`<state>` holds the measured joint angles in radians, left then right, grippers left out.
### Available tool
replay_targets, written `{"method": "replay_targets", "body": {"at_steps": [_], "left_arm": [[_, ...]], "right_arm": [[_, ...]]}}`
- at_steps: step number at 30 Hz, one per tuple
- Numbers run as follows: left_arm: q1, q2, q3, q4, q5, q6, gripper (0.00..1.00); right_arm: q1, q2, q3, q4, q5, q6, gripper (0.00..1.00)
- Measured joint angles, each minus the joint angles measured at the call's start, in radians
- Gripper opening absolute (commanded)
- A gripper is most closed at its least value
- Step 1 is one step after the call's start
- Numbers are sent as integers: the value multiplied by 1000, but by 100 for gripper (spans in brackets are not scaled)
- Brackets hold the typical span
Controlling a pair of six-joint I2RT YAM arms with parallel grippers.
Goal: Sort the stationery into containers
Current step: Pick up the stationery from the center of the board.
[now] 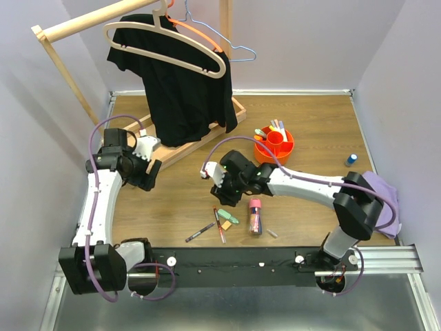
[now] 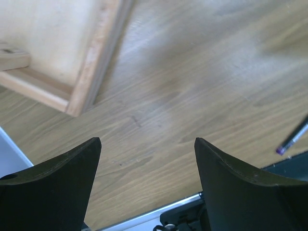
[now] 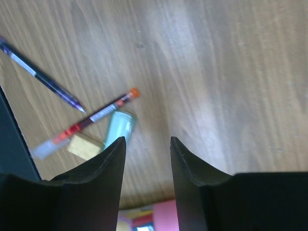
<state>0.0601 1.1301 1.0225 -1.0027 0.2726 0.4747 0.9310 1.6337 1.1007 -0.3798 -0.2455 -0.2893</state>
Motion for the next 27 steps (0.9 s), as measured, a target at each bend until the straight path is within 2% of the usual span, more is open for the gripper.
{"method": "replay_targets", "body": {"at_steps": [4,12,20,27], "left_arm": [[45,-19,0,32,-2,-21,89],[52,-97,-7,37,8,-40,89],[56,-115,-34,37,20,-42,89],[56,-115,-37,51,32,-47,90]], "right_arm": [[51,49,21,4,50,84,54],[58,82,23,2,152,185,56],[59,103,23,-20,163,222,56],[75,103,22,-32,151,247,66]]}}
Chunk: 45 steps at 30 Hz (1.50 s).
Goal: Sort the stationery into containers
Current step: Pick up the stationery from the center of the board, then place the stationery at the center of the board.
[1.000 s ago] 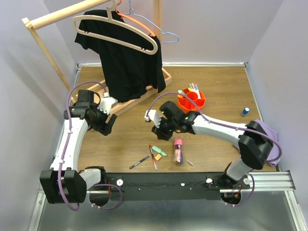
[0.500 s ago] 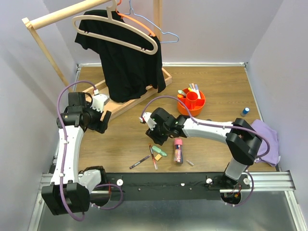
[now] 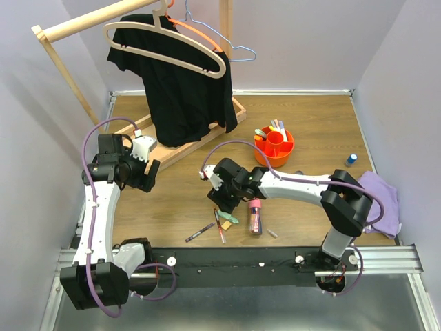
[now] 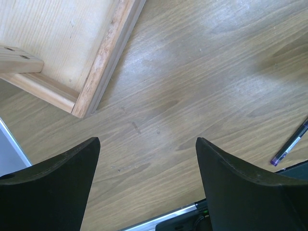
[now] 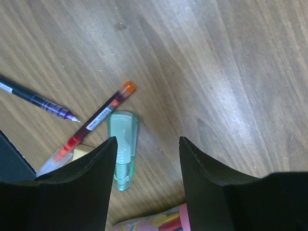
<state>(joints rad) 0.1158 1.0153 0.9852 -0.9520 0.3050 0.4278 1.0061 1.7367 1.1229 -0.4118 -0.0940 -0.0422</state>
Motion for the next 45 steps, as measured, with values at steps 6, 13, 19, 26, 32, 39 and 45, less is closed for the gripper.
{"method": "replay_targets", "body": {"at_steps": [6,13,19,26,32,39,45], "left_arm": [[0,0,0,9,4,-3,90],[0,0,0,9,6,-5,90],[0,-4,-1,12,6,-6,90],[0,-4,-7,26,8,-10,90],[0,1,-8,40,25,-11,90],[0,23,8,40,91,13,90],[0,37,61,28,190,43,91]], "right_arm": [[23,2,0,0,-5,13,68],[35,42,0,0,6,24,67],[41,59,-11,0,29,27,59],[49,64,-19,16,65,14,17],[53,63,-9,22,118,-39,1],[22,35,135,47,204,-137,1],[-158,-34,264,132,241,-171,1]]}}
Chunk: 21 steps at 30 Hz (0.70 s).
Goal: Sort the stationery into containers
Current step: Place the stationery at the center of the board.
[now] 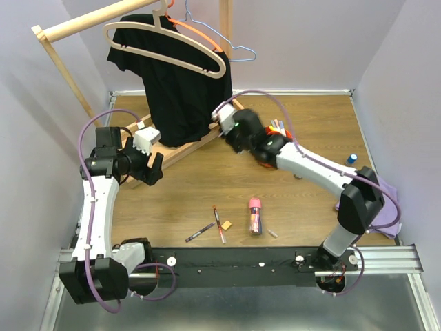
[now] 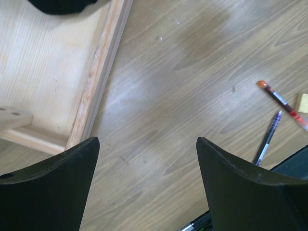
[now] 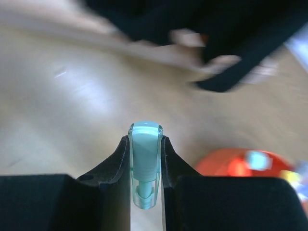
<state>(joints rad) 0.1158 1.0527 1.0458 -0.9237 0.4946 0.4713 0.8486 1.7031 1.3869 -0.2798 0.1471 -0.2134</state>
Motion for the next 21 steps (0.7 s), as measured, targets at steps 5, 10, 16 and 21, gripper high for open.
{"method": "replay_targets", "body": {"at_steps": [5,10,16,21], "left_arm": [[-14,8,29,5,66,0,92],[-64,14,40,9,93,-10,92],[-121,40,71,19,93,-29,92],[-191,84,90,40,88,-59,92]], "right_arm": [[-190,-34,-1,54,28,-23,0],[-323,-76,-65,93,45,-35,1],[-427,-137,-150,108,46,-42,1],[-462,-170,-196,116,45,-40,1]]}}
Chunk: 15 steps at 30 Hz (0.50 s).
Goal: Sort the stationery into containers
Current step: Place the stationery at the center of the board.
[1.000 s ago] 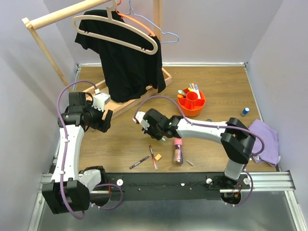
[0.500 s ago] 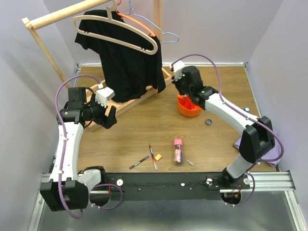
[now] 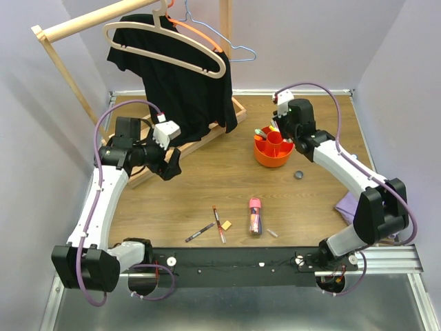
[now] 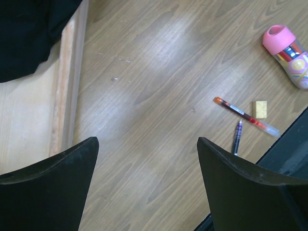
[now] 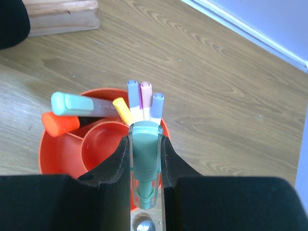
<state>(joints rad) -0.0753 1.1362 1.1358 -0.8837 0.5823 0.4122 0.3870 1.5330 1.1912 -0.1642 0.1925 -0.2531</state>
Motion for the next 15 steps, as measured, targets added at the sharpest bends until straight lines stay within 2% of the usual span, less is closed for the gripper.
{"method": "replay_targets", "body": {"at_steps": [6,15], "left_arm": [[-27,26,8,15,-6,-37,92],[-27,57,65,0,-34,-42,92]], "right_arm": [[-31,-32,-69,40,-7,8,1],[-86,-41,-207,187,-34,100,1]]}}
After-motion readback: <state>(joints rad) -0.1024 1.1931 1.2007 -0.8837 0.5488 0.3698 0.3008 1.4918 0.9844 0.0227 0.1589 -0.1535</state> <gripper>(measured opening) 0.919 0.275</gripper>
